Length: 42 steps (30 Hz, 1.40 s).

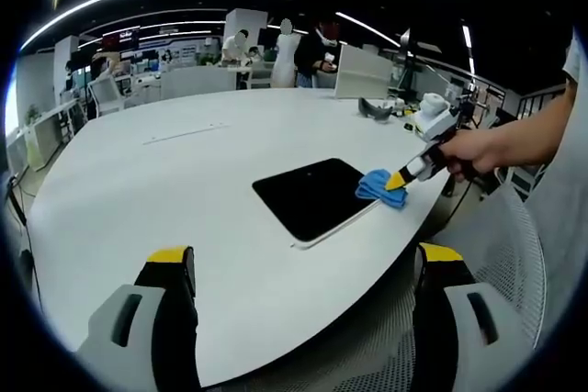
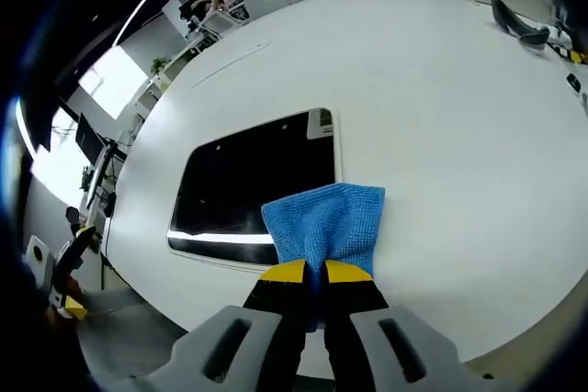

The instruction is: Wipe the mirror surface with the cleaning cloth until all visible marks leave the cleaned area.

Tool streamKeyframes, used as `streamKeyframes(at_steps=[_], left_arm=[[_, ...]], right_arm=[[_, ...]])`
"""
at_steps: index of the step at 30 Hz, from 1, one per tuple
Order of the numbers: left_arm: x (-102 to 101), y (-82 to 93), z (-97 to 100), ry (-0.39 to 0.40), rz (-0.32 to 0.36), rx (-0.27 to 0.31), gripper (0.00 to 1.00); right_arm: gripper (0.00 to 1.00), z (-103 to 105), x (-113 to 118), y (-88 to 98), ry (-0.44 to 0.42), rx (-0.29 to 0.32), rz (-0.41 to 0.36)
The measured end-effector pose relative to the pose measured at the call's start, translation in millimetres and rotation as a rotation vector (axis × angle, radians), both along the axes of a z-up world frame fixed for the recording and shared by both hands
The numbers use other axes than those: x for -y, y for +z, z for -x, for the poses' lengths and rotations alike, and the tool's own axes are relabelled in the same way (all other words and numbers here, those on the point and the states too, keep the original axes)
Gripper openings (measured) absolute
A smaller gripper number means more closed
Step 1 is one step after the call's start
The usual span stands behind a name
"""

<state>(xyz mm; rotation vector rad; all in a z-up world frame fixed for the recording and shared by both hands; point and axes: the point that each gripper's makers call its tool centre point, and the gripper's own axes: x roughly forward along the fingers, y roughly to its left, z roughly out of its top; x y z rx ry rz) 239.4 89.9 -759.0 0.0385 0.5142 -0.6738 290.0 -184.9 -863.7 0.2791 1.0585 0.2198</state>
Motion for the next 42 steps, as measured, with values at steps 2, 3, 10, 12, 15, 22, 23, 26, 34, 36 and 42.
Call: streamKeyframes(at_steps=[2,3,10,12,15,22,23,26,34,36,42], left_arm=[[0,0.4,-0.1,0.001,0.001,0.002,0.99],[0,0.3,-0.2,0.001,0.001,0.002,0.99],[-1,0.6,-1.5,0.006,0.009,0.000,0.99],[-2,-0.1,-2.3,0.015,0.004,0.001,0.99],[-4,-1.1,-4.4,0.031,-0.001,0.003,0.99],[-7,-2.3,-6.7,0.042,-0.007,0.006,0.99],[-7,-2.5,-6.8,0.043,-0.008,0.006,0.99],[-7,-3.3,-7.2,0.045,-0.008,0.005,0.99],[-9,-3.7,-8.8,0.053,-0.001,0.005,0.99],[-9,-3.6,-8.7,0.053,0.001,0.004,0.99],[-10,-3.4,-10.1,0.062,-0.001,0.015,0.99]], right_arm=[[0.00,0,0,-0.2,0.000,0.000,0.000],[0.00,0,0,-0.3,0.000,-0.001,-0.001],[0.00,-3,-1,0.0,0.002,-0.001,0.002],[0.00,-5,-2,-0.1,0.004,0.000,0.004],[0.00,-8,-1,-0.1,0.005,0.002,0.007],[0.00,-18,-2,-0.5,0.009,0.004,0.015],[0.00,-19,-2,-0.4,0.011,0.004,0.016],[0.00,-25,-3,-0.6,0.012,0.005,0.018],[0.00,-39,-3,-1.2,0.018,0.008,0.028],[0.00,-42,-4,-1.1,0.017,0.009,0.029],[0.00,-54,-4,-1.2,0.019,0.011,0.037]])
